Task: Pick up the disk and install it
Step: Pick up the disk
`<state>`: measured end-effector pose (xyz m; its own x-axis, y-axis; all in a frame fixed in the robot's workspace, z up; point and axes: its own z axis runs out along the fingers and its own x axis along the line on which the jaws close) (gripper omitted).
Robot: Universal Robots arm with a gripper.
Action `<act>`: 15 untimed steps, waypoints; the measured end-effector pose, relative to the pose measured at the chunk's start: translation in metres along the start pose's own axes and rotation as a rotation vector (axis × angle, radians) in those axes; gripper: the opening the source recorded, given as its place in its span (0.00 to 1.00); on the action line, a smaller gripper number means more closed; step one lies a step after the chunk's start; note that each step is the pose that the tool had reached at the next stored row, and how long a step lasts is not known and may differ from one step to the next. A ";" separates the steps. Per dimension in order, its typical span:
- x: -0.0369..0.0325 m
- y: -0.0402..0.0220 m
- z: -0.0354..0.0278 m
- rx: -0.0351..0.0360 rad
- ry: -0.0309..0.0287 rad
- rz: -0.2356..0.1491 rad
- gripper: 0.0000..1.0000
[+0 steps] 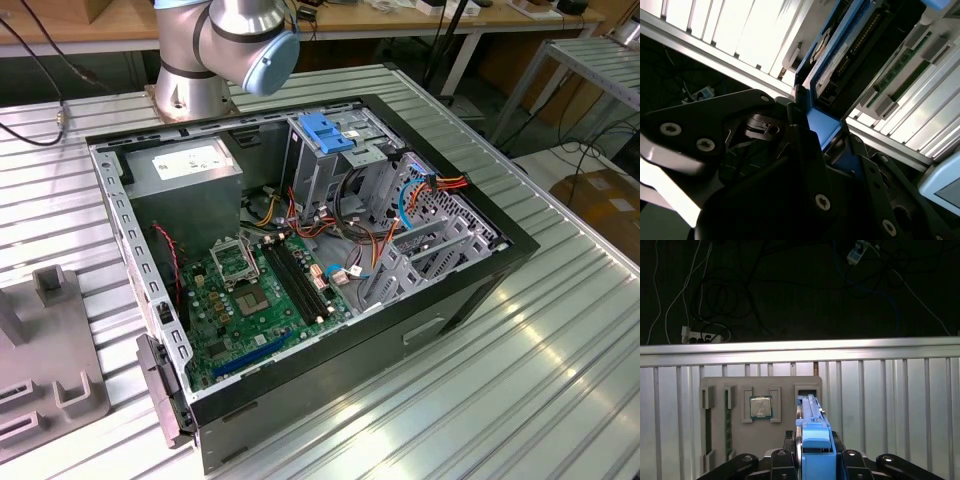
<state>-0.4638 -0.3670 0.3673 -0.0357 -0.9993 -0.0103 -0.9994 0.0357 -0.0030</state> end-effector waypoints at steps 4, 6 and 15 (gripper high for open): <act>0.0000 0.0000 -0.0021 0.0001 -0.0002 0.000 0.37; 0.0000 0.0000 -0.0027 0.0003 -0.0003 0.000 0.37; -0.0001 -0.0001 -0.0057 0.0002 -0.0006 0.000 0.37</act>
<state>-0.4638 -0.3670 0.3729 -0.0357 -0.9993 -0.0108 -0.9994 0.0358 -0.0032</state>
